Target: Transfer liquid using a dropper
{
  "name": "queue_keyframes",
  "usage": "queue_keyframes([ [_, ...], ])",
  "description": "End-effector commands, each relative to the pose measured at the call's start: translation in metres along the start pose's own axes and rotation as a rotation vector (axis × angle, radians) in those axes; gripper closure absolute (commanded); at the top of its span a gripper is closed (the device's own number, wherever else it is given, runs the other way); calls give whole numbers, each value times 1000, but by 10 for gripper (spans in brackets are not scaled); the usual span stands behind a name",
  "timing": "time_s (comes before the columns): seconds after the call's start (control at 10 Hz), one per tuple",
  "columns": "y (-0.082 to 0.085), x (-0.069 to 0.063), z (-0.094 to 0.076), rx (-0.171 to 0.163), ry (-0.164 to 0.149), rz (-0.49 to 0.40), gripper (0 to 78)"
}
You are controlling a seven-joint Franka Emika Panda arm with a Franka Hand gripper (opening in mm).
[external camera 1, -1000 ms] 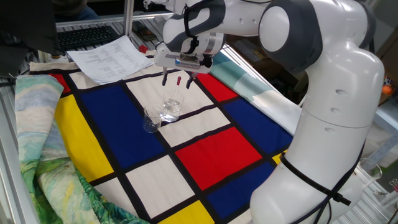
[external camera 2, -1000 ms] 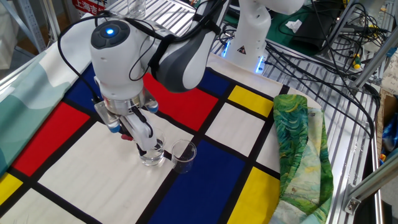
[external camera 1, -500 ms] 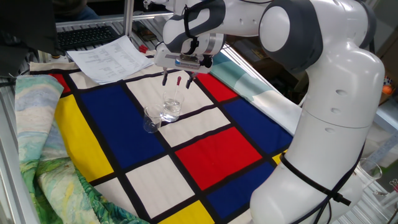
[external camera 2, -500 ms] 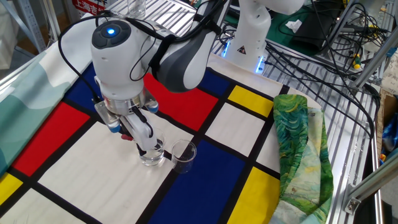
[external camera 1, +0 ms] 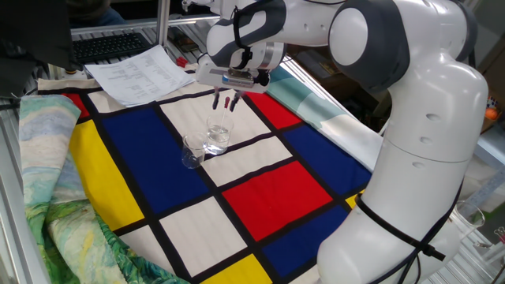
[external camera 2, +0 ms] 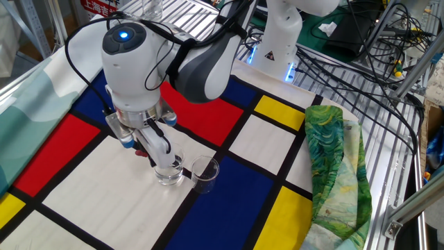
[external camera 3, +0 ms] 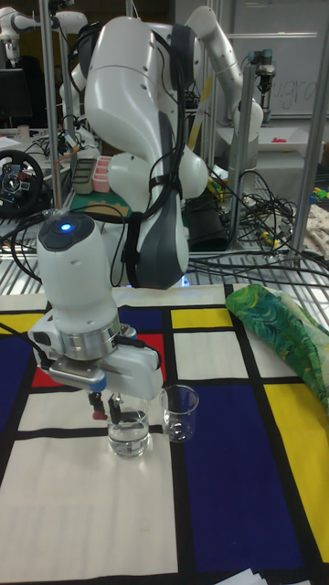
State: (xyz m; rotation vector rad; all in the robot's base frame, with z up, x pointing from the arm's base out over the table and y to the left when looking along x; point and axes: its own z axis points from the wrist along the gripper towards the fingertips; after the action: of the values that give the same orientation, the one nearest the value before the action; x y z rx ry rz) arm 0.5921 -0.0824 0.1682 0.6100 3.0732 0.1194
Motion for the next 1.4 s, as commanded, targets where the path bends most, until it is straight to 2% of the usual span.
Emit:
queue_keyframes([
  [0.1, 0, -1, -2, 0, -4, 1, 764],
  [0.9, 0, -1, -2, 0, -4, 1, 764],
  [1.0, -1, 1, -20, -1, -16, 19, 764],
  [1.4, -1, 0, -31, 3, -16, 15, 764],
])
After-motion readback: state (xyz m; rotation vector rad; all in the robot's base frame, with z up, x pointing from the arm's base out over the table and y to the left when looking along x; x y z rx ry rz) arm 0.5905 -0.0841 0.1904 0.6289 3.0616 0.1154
